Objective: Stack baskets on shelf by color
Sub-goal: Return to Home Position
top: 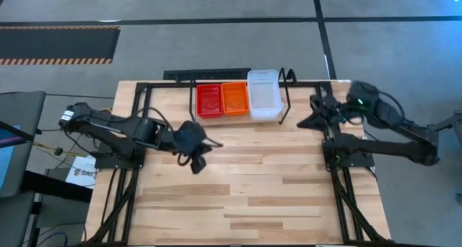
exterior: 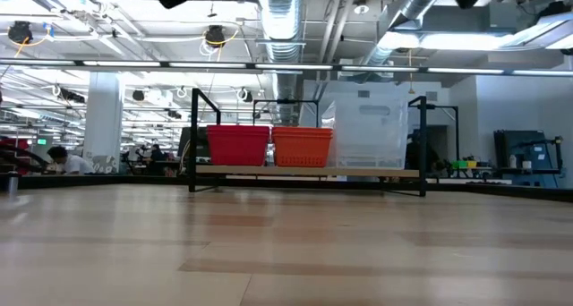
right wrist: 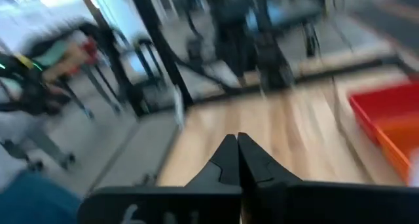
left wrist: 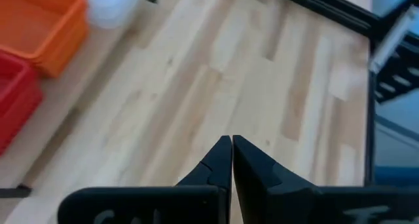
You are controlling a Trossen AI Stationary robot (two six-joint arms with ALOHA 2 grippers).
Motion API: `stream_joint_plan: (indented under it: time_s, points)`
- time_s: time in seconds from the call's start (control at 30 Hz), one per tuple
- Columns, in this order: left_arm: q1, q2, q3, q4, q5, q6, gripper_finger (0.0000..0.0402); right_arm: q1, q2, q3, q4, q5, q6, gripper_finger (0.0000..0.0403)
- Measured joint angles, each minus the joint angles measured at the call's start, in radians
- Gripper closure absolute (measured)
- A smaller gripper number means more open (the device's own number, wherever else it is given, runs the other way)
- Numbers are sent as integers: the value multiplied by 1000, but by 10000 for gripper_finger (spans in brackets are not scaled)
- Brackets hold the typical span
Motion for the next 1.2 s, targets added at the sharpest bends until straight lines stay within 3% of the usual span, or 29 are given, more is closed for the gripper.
stream_joint_plan:
  time_s: [0.13, 0.27, 0.37, 0.5, 0.63, 0.7, 0.8, 0.93, 1.1, 1.2]
  points:
    - [-72, -14, 0, 22, 4, 47, 401, 176, -143, -167, 242, 186, 152, 403]
    - [-107, -38, -52, 191, 143, 171, 401, 358, -218, -284, 377, 309, 222, 403]
    - [-86, -80, -183, 350, 228, 203, 401, 476, -225, -314, 414, 382, 227, 403]
    - [12, -139, -408, 490, 317, 132, 401, 606, -200, -314, 435, 511, 229, 403]
    - [115, -190, -642, 937, 507, 94, 402, 697, -175, -314, 467, 555, 228, 403]
    - [152, -197, -742, 1166, 532, 85, 401, 727, -169, -314, 473, 586, 214, 403]
    - [196, -195, -853, 1347, 517, 68, 401, 749, -161, -314, 474, 610, 146, 403]
    - [241, -193, -914, 1376, 522, 64, 401, 734, -136, -313, 456, 622, 56, 403]
    - [297, -194, -917, 1288, 598, 146, 402, 678, -138, -313, 365, 619, 74, 403]
    - [318, -196, -918, 1224, 585, 51, 402, 637, -149, -313, 361, 627, 132, 402]
